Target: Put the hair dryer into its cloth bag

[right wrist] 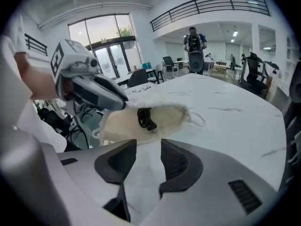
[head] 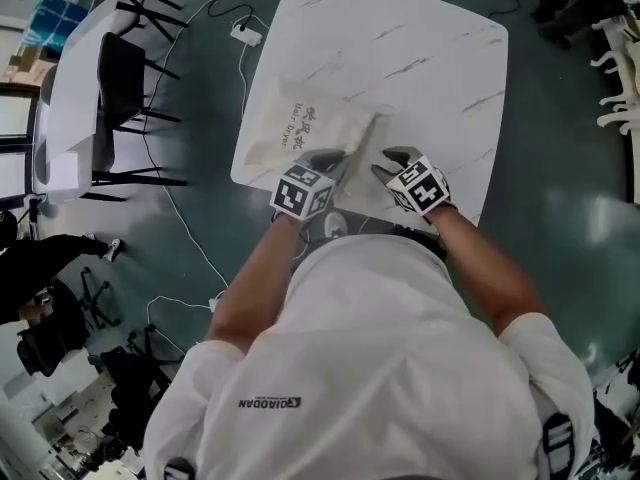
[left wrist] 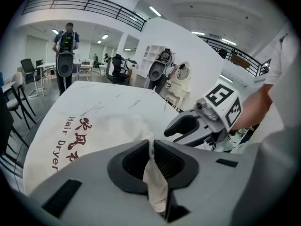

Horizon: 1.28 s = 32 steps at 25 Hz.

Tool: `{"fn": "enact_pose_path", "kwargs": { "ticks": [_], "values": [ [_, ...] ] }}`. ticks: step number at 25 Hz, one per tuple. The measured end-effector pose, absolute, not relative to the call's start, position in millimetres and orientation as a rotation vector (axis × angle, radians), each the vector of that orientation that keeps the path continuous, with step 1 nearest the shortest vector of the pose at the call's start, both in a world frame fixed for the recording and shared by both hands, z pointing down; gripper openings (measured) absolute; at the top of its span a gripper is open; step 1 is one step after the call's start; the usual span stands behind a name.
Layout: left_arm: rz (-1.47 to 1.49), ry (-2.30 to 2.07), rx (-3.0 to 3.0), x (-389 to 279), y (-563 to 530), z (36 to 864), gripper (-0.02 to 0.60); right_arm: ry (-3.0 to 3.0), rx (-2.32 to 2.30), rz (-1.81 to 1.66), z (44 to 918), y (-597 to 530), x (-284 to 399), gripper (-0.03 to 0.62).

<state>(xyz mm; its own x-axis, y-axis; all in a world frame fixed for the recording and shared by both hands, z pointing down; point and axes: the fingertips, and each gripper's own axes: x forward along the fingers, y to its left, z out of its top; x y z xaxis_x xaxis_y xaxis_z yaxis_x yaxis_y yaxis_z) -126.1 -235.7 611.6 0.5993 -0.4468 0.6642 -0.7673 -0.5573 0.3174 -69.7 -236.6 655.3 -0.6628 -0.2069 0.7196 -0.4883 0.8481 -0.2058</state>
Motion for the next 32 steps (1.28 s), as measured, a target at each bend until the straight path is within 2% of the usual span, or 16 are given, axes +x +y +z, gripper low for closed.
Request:
{"fn": "enact_pose_path", "kwargs": {
  "ticks": [4, 12, 19, 27, 32],
  "values": [
    [0.793, -0.891, 2.211, -121.9, -231.1, 636.0, 0.054, -2.305, 0.657, 0.609, 632.7, -225.0, -38.0, 0.178],
    [1.013, -0.805, 2.221, -115.5, -223.5, 684.2, 0.104, -2.272, 0.888, 0.773, 619.5, -203.0, -2.5, 0.169],
    [1.014, -0.752, 2.242, -119.8, -226.9, 705.4, 0.115, -2.233, 1.029, 0.764, 605.1, -182.3, 7.3, 0.169],
    [0.903, -0.679, 2.343, -124.1, -205.6, 666.2, 0.122, -2.231, 1.170, 0.752, 579.1, -160.6, -3.0, 0.169],
    [0.769, -0.681, 2.417, -139.0, -187.7, 618.8, 0.078, -2.303, 1.221, 0.748, 557.8, -157.2, -25.6, 0.149]
  ]
}}
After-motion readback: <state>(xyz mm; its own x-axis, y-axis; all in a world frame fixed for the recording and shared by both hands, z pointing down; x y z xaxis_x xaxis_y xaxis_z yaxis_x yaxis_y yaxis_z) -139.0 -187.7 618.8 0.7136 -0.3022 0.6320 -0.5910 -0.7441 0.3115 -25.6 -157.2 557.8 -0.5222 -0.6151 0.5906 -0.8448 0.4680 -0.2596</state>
